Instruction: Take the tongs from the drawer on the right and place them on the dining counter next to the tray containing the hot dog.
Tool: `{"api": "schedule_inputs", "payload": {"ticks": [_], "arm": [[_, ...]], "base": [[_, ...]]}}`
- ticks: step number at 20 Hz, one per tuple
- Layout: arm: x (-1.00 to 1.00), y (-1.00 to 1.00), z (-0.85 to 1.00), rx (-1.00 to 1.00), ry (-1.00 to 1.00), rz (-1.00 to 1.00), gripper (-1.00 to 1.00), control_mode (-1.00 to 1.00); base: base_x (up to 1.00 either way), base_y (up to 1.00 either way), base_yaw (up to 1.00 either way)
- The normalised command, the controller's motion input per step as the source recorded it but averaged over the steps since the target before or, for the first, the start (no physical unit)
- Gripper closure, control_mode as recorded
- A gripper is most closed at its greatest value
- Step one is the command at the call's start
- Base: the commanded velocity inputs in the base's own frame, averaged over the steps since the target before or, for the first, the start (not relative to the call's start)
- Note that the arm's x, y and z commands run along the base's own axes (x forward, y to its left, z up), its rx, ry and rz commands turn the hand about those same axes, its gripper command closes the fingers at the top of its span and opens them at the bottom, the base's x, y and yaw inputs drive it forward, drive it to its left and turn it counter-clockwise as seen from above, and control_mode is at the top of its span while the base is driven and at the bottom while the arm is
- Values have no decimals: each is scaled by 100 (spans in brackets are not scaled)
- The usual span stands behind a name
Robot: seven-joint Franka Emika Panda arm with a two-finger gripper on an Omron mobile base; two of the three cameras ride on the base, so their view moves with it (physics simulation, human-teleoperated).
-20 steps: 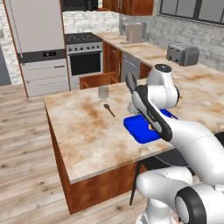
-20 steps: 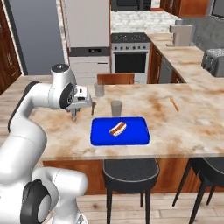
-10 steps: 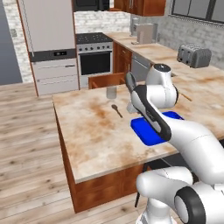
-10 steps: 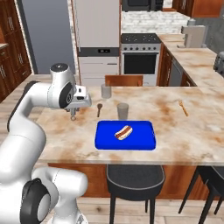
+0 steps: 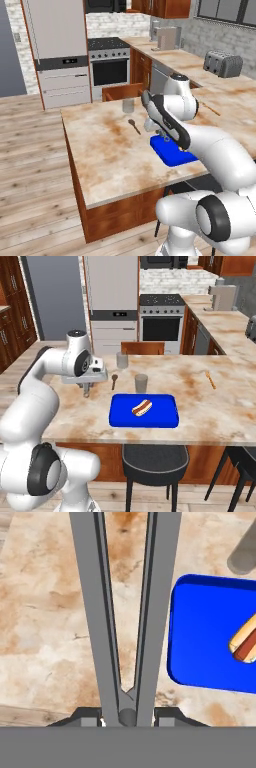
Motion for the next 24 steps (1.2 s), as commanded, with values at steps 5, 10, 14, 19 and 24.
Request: {"api": "schedule_inputs", "payload": {"ticks": [5,10,14,19,24], "arm": [[33,-1,-28,0,6,0,100,-100],[0,0,-36,0,0,-6,100,-100],[-1,0,-42,-1,0,-14,100,-100],[0,0,-43,-3,3,-8,100,-100],[0,-1,-42,-5,6,-2,100,-100]], "base": [[0,0,0],[0,0,0],[0,0,0],[0,0,0],[0,0,0]]}}
